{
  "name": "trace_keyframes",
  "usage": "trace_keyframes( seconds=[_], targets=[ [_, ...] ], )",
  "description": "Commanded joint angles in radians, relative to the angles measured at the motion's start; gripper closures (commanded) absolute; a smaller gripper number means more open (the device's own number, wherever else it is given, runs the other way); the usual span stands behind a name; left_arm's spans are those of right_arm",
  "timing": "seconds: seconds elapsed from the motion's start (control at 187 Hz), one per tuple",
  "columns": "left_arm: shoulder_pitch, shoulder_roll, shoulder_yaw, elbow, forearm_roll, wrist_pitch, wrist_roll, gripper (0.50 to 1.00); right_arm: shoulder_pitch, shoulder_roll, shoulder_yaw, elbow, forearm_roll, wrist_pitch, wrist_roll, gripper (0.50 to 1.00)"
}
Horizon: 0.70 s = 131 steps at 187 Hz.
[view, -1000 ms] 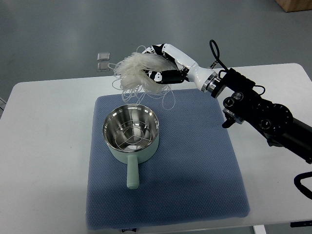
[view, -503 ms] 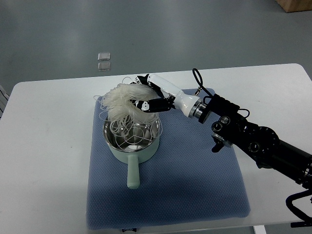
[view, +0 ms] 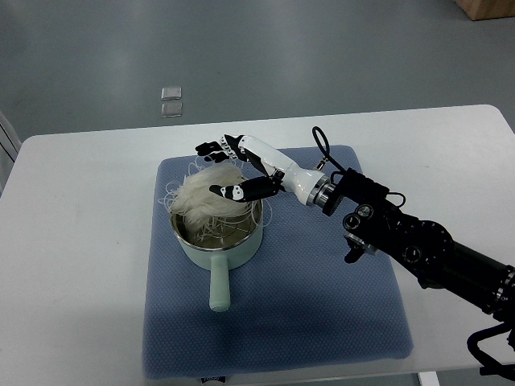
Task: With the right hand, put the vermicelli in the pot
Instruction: 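Lower the vermicelli into the steel pot and open the right hand, then withdraw the open right hand upward from the pot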
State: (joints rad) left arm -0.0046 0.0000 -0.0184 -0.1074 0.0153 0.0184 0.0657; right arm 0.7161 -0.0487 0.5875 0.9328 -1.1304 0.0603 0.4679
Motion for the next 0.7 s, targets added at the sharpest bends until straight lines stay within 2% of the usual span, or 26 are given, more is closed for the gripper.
trace_keyframes(
  seconds=[0.0,0.166,0.31,0.412,0.46,0.695],
  targets=[
    [0.0,0.0,0.0,0.0,0.0,0.0,0.0,0.5,-0.001,0.0,0.0,0.0,0.001,-0.001,0.002,0.72],
    [0.0,0.0,0.0,0.0,0.0,0.0,0.0,0.5,-0.001,0.0,0.0,0.0,0.001,-0.001,0.002,0.707],
    [0.0,0.0,0.0,0.0,0.0,0.0,-0.001,0.5,0.005,0.0,0.003,0.0,0.008,-0.001,0.003,0.64],
    [0.0,0.0,0.0,0.0,0.0,0.0,0.0,0.5,0.011,-0.008,0.009,0.001,0.012,-0.001,0.003,0.634],
    [0.0,0.0,0.0,0.0,0.0,0.0,0.0,0.5,0.016,-0.013,0.017,0.001,0.015,-0.001,0.003,0.607],
    [0.0,0.0,0.0,0.0,0.0,0.0,0.0,0.5,0.048,-0.053,0.038,0.005,0.023,0.012,0.003,0.605]
  ],
)
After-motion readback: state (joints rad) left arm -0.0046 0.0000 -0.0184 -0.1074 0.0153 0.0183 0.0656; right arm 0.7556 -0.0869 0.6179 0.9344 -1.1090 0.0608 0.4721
